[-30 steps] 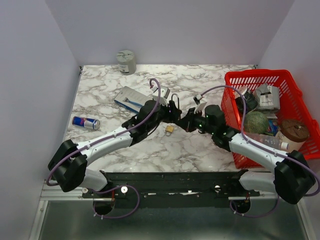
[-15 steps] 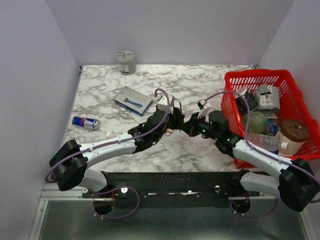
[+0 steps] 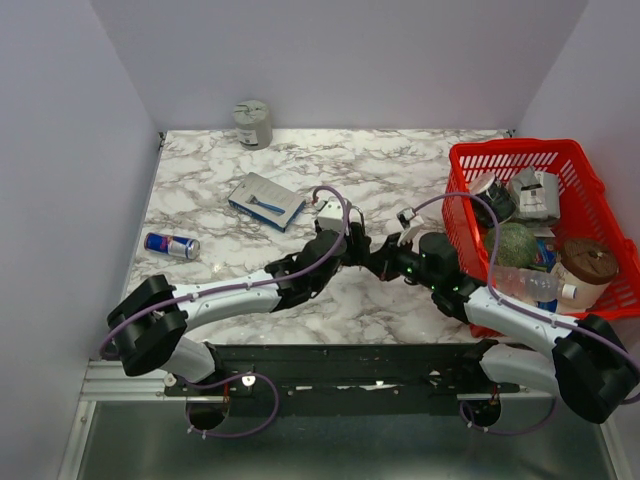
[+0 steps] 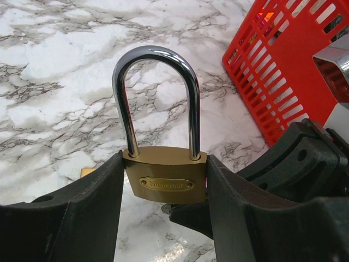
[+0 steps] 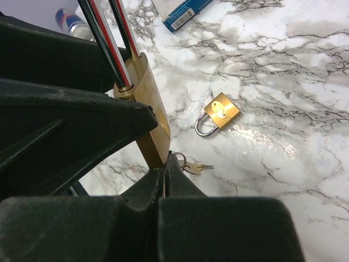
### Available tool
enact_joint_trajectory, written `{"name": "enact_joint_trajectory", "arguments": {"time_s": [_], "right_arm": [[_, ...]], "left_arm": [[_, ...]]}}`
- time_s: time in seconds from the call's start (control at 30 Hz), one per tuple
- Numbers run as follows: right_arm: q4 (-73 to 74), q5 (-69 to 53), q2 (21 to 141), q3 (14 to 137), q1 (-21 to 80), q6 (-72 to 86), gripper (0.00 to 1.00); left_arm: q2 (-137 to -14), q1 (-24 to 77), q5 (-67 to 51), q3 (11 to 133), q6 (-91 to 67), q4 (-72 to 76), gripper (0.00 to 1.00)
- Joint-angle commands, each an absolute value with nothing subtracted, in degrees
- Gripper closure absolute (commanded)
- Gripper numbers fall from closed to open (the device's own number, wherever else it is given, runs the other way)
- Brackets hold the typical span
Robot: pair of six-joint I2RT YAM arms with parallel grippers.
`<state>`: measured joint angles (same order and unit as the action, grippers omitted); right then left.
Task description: Unlock with the key
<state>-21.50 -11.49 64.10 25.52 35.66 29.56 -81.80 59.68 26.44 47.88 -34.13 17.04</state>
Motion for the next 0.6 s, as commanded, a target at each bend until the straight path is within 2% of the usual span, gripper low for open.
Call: {"name": "enact_joint_trajectory", "arguments": {"time_s": [0.0, 0.13, 0.33, 0.57], "right_arm": [[-38.5, -5.2, 63.8, 29.3, 33.8, 31.0, 0.99], [-32.3, -9.4, 65.6, 29.7, 34.4, 32.3, 0.99], [-35.4, -7.7, 65.1, 22.2, 34.9, 36.4, 0.99], [-35.0, -7.6, 67.4, 19.4, 35.0, 41.8, 0.99]], "left_arm": [[-82.7, 64.9, 17.0, 49.6, -36.8, 7.9, 1.0], [-84.5, 63.9, 17.6, 52.7, -35.2, 3.3, 1.0], [-87.1, 63.3, 15.2, 52.4, -35.6, 2.8, 1.0], [-91.1, 63.3, 11.8, 51.1, -37.2, 3.1, 1.0]]}}
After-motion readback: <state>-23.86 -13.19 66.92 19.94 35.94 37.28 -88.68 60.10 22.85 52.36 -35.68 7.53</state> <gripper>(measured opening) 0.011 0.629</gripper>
